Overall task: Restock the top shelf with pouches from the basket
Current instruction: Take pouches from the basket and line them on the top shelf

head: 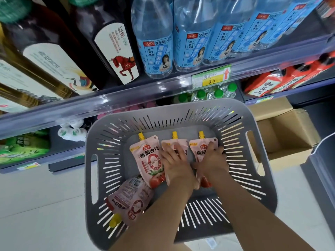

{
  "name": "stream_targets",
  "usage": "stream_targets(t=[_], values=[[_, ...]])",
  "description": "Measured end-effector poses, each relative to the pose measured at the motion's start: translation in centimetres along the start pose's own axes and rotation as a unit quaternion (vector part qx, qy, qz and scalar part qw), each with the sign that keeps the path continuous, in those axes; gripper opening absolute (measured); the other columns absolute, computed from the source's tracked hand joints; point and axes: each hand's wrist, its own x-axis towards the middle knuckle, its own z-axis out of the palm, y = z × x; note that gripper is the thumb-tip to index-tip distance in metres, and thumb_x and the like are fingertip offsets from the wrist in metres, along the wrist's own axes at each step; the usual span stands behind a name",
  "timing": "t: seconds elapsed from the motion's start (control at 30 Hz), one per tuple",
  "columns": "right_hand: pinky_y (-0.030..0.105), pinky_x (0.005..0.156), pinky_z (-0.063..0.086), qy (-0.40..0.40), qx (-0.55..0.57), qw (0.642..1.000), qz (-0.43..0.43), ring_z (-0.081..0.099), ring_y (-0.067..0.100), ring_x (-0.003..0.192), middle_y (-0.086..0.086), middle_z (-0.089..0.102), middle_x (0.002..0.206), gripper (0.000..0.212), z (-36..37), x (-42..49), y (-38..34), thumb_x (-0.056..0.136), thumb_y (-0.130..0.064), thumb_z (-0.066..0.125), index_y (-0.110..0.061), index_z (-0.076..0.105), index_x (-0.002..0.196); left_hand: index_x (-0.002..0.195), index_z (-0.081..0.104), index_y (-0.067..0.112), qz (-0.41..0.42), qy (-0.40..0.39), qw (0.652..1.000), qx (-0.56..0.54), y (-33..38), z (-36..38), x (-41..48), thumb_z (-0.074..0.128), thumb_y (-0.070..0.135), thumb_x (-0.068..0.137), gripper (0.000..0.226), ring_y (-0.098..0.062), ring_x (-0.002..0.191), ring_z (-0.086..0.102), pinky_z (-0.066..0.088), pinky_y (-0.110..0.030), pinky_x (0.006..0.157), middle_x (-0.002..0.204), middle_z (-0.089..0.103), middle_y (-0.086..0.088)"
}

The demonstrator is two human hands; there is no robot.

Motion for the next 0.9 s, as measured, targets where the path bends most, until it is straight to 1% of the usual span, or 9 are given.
stream_targets(t=[0.1, 0.17, 0.3, 0.4, 0.47, 0.6, 0.67, 0.77, 0.9], values=[[0.046, 0.094, 0.046, 0.0, 0.007, 1.0, -0.003, 0.039, 0.036, 0.125, 0.02, 0.028, 0.138, 0.093, 0.2, 0.1, 0.2, 0.075, -0.052, 0.07, -0.012, 0.018, 0.142, 0.142, -0.033, 0.01, 0.12, -0.01, 0.991, 0.054, -0.7, -0.3, 1.1, 0.085, 0.05, 0.059, 0.149, -0.05, 0.136, -0.024, -0.005, -0.057, 0.113, 0.141, -0.039, -0.032], [0.045, 0.095, 0.045, -0.006, 0.009, 1.0, 0.001, 0.038, 0.036, 0.126, 0.02, 0.028, 0.139, 0.094, 0.0, 0.3, 0.1, 0.075, -0.053, 0.069, -0.012, 0.018, 0.142, 0.142, -0.033, 0.013, 0.16, -0.023, 0.983, 0.083, -1.3, -0.9, 1.5, 0.083, 0.052, 0.061, 0.147, -0.046, 0.135, -0.029, -0.007, -0.056, 0.111, 0.142, -0.041, -0.026], [0.046, 0.095, 0.046, -0.008, 0.007, 1.0, 0.005, 0.038, 0.035, 0.127, 0.019, 0.026, 0.14, 0.094, 0.0, 0.4, 0.0, 0.077, -0.055, 0.067, -0.012, 0.017, 0.144, 0.141, -0.035, 0.016, 0.147, -0.024, 0.983, 0.111, -1.3, -1.2, 2.0, 0.076, 0.062, 0.063, 0.143, -0.044, 0.134, -0.033, -0.008, -0.061, 0.11, 0.142, -0.043, -0.021], [0.044, 0.096, 0.045, -0.006, 0.006, 1.0, 0.0, 0.038, 0.034, 0.127, 0.018, 0.027, 0.14, 0.094, 0.1, 0.4, 0.2, 0.077, -0.054, 0.066, -0.012, 0.015, 0.145, 0.139, -0.038, 0.015, 0.126, 0.0, 0.988, 0.084, -0.8, -0.1, 2.3, 0.067, 0.068, 0.067, 0.138, -0.045, 0.133, -0.036, -0.008, -0.063, 0.11, 0.14, -0.047, -0.022], [0.043, 0.097, 0.045, -0.005, -0.002, 1.0, -0.007, 0.039, 0.033, 0.127, 0.018, 0.027, 0.14, 0.096, 0.0, 0.3, 0.3, 0.077, -0.055, 0.066, -0.011, 0.014, 0.145, 0.139, -0.038, 0.015, 0.107, 0.032, 0.992, 0.054, -0.6, 0.4, 2.0, 0.061, 0.07, 0.071, 0.132, -0.044, 0.137, -0.03, -0.004, -0.061, 0.112, 0.141, -0.046, -0.023], [0.039, 0.097, 0.045, -0.007, -0.028, 0.999, -0.031, 0.042, 0.031, 0.123, 0.018, 0.03, 0.137, 0.097, 0.0, 0.1, 0.4, 0.079, -0.054, 0.065, -0.008, 0.011, 0.145, 0.144, -0.031, 0.016, 0.057, 0.066, 0.996, -0.017, -0.2, 0.5, 1.0, 0.065, 0.062, 0.074, 0.128, -0.044, 0.142, 0.005, 0.013, -0.052, 0.114, 0.152, -0.021, -0.026], [0.038, 0.096, 0.045, 0.002, -0.002, 0.999, -0.032, 0.044, 0.03, 0.12, 0.017, 0.032, 0.133, 0.096, -0.1, 0.0, 0.6, 0.077, -0.053, 0.067, -0.009, 0.014, 0.144, 0.147, -0.023, 0.019, 0.058, 0.059, 0.996, -0.035, -0.3, 0.2, 0.9, 0.07, 0.059, 0.069, 0.129, -0.043, 0.141, 0.009, 0.014, -0.054, 0.114, 0.153, -0.008, -0.024], [0.039, 0.097, 0.044, 0.007, 0.044, 0.999, -0.03, 0.045, 0.032, 0.12, 0.017, 0.033, 0.133, 0.106, -0.4, 0.1, 0.9, 0.07, -0.05, 0.075, -0.009, 0.012, 0.145, 0.149, -0.015, 0.026, 0.067, 0.06, 0.995, -0.043, -1.2, -1.2, 0.7, 0.074, 0.057, 0.062, 0.129, -0.041, 0.137, 0.014, 0.016, -0.054, 0.113, 0.148, 0.008, -0.021], [0.04, 0.103, 0.04, 0.003, 0.115, 0.993, -0.029, 0.04, 0.036, 0.125, 0.02, 0.03, 0.138, 0.123, -1.0, -0.4, 0.7, 0.06, -0.043, 0.084, -0.006, 0.006, 0.147, 0.149, -0.013, 0.032, 0.062, 0.067, 0.994, -0.061, -3.5, -3.9, -0.9, 0.077, 0.052, 0.058, 0.13, -0.038, 0.133, 0.019, 0.025, -0.048, 0.107, 0.144, 0.016, -0.017]])
